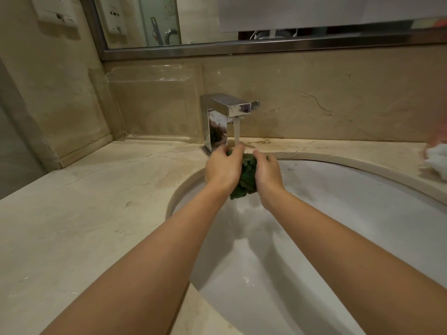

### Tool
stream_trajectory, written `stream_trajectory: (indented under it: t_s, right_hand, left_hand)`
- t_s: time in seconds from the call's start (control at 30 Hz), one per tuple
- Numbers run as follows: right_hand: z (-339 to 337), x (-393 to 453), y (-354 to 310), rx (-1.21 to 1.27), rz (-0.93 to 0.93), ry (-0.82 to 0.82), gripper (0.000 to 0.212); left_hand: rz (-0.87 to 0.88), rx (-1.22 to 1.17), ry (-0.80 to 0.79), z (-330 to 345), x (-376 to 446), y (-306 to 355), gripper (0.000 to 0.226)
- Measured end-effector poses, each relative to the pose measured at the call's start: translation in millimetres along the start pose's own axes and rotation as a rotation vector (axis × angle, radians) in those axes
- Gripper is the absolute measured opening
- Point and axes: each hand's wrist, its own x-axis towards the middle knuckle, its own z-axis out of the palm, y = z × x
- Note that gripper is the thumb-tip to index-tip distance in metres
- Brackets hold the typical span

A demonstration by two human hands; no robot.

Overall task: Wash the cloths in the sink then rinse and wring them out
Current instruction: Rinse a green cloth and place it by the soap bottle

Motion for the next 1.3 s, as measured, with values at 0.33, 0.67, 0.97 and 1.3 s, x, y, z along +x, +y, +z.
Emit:
stream_trajectory:
  t_s: [0.33,0.67,0.97,1.3]
  right_hand:
    - [-24.9,-6.6,2.5,0.311,0.363,-0.513,0.057]
    - [1.0,-9.5,9.0,0.183,0.067,-0.191,0.027]
    - [8.6,-11.8,-5.0,0.029,0.003,-0.026,0.022]
    - [19.4,-13.8,8.1,0.231,0.101,-0.006,0.054]
  left_hand:
    - [0.116,-0.081,-0.024,-2.9,-3.5,2.2,0.015]
    - [0.001,-0.133,0.119,-3.4,6.4,0.9,0.030]
    - [0.023,-0.121,0.108,-0.2,6.0,0.3,0.037]
    - [-0.164,-0.038,-0.102,4.1,6.3,-5.3,0.050]
